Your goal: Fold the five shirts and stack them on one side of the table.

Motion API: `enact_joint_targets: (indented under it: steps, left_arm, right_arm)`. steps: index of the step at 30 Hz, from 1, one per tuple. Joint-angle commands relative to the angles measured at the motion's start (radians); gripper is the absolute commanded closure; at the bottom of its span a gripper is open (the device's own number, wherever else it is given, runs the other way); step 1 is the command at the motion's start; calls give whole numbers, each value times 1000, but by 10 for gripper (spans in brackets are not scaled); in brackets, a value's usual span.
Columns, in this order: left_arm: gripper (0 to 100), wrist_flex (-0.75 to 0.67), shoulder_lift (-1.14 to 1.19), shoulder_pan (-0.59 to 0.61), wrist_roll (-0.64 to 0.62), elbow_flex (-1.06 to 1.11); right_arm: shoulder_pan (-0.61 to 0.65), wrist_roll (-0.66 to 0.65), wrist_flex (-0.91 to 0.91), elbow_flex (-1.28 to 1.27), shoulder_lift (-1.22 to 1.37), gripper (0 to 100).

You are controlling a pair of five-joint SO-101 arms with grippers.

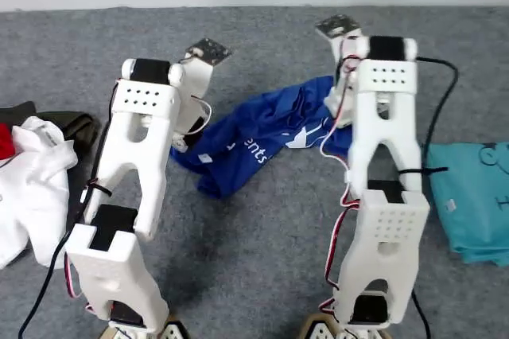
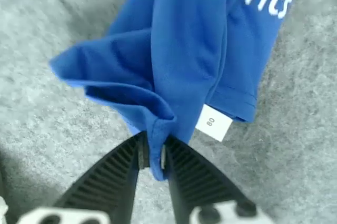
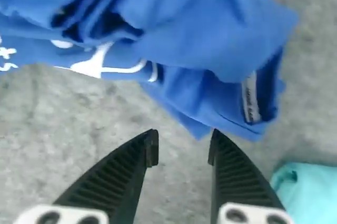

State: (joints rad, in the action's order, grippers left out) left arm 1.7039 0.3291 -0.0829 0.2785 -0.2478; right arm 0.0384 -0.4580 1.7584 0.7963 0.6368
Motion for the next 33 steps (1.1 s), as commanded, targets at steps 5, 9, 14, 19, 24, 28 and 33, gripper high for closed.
enact_joint_targets:
  steps: [5,9,14,19,24,28,33]
  left_arm:
    - [986,-8,-58,-3,12,4]
    - [986,-8,-58,-3,12,4]
    - [986,-9,-58,-5,12,4]
    - [986,-9,-58,-5,12,4]
    - [986,-9,-58,-5,11,5]
    - [986,-9,-57,-11,11,5]
    - [986,-9,-57,-11,11,5]
  right_arm:
    - [51,89,-24,75,-18,834]
    - [51,143,-114,132,-7,834]
    - [128,147,-154,130,-5,834]
    - [186,147,-239,130,42,834]
    - [188,147,-305,137,163,833]
    - [193,147,-325,137,185,833]
    - [189,146,-387,132,188,837]
